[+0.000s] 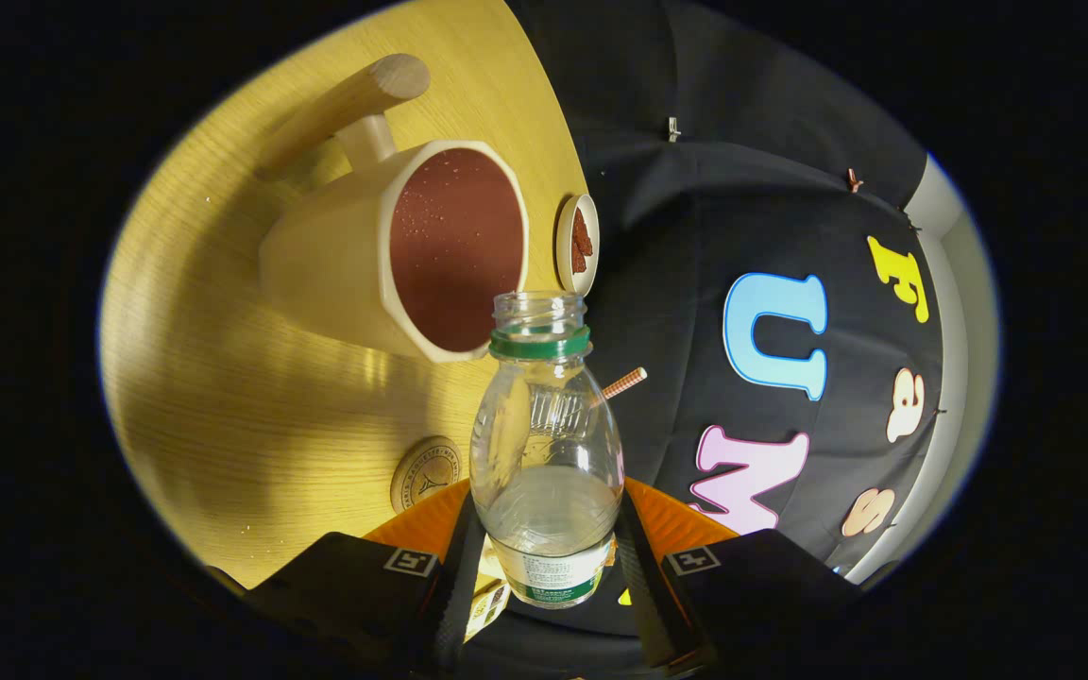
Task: Take the bottle from table, then pour the juice into the cup, finally place the bottle on the coaster
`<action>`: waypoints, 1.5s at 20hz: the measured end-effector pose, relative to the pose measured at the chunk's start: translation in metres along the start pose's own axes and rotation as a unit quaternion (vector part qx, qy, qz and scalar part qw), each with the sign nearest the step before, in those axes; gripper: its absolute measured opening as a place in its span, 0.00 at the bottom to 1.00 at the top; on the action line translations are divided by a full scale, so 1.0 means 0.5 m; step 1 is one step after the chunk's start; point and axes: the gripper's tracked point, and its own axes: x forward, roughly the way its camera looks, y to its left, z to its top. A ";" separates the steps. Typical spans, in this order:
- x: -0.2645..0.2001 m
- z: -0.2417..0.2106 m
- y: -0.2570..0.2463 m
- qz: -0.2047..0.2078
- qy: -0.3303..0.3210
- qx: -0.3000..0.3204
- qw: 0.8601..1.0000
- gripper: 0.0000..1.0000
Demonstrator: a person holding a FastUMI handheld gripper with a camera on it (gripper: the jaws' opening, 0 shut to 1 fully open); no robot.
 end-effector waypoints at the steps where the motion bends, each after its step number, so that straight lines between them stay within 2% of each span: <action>1: -0.003 0.000 -0.002 -0.001 -0.002 -0.007 1.000 0.72; 30: 0.019 0.002 -0.025 -0.019 -0.033 -0.103 0.994 0.72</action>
